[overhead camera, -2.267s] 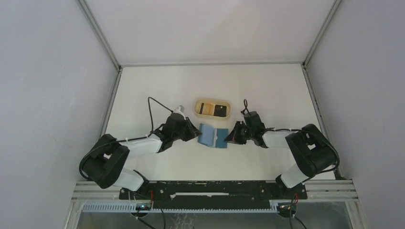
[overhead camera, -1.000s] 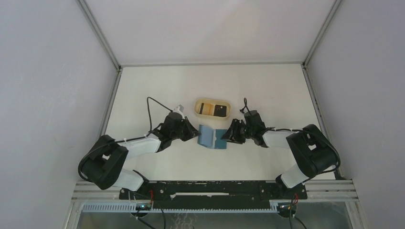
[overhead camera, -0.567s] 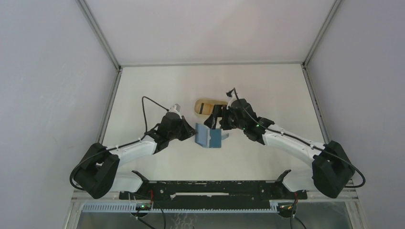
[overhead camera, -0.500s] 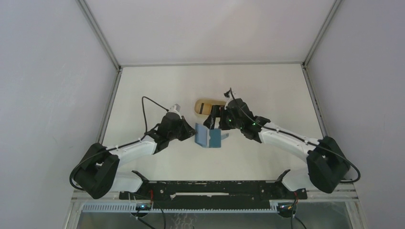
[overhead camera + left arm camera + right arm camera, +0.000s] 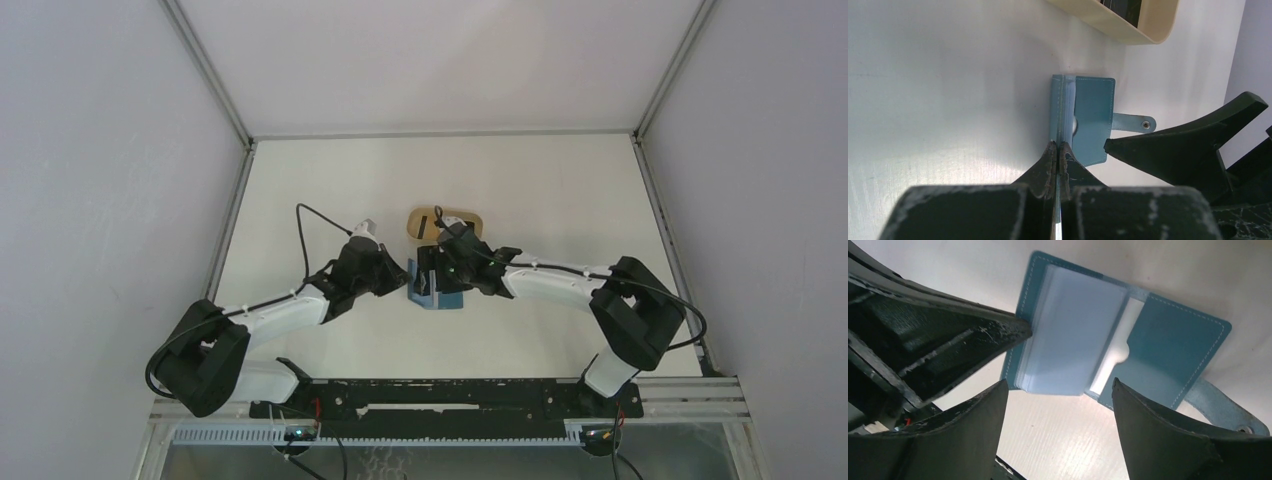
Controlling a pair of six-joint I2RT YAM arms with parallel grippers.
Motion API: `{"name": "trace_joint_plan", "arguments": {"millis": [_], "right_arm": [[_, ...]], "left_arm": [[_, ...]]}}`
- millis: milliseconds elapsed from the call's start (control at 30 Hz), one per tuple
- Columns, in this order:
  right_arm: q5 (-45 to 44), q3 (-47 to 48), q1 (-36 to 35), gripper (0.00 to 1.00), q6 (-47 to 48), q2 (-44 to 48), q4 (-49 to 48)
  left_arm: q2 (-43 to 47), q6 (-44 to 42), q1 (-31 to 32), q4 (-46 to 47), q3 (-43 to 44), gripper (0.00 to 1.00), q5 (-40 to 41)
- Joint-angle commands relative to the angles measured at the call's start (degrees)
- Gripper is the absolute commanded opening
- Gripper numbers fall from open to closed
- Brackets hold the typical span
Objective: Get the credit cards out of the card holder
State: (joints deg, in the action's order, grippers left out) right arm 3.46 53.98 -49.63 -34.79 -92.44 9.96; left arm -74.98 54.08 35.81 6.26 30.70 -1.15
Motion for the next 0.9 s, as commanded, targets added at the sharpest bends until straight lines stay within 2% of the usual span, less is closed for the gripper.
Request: {"name": "trace_joint_plan", "arguments": {"millis": [0,167,433,700,867], "right_arm": [[-0.74,2.74,-0.78,0.83,0.54,-1.28,-2.11],[-1.04,3.98,-0.83,0.79,1.06,-3.83,-2.04],[-2.8,6.33,-1.15,0.66,3.19,-7.45,-0.31],[-9.15,6.49,-1.53,0.66,6.1,-8.28,4.5],[-11.52,5.74,-1.55,0.71,6.98,-7.62,6.09]], "left_arm": [[1.34,1.04,0.42,1.74,-1.04,0.0,0.97],[1.39,1.11,0.4,1.82,-1.14,0.0,0.97],[1.72,1.31,0.47,1.75,-1.6,0.0,0.97],[2.38,1.46,0.45,1.3,-2.01,0.0,0.97],[2.51,1.54,0.45,1.3,-2.55,0.0,0.97]]}}
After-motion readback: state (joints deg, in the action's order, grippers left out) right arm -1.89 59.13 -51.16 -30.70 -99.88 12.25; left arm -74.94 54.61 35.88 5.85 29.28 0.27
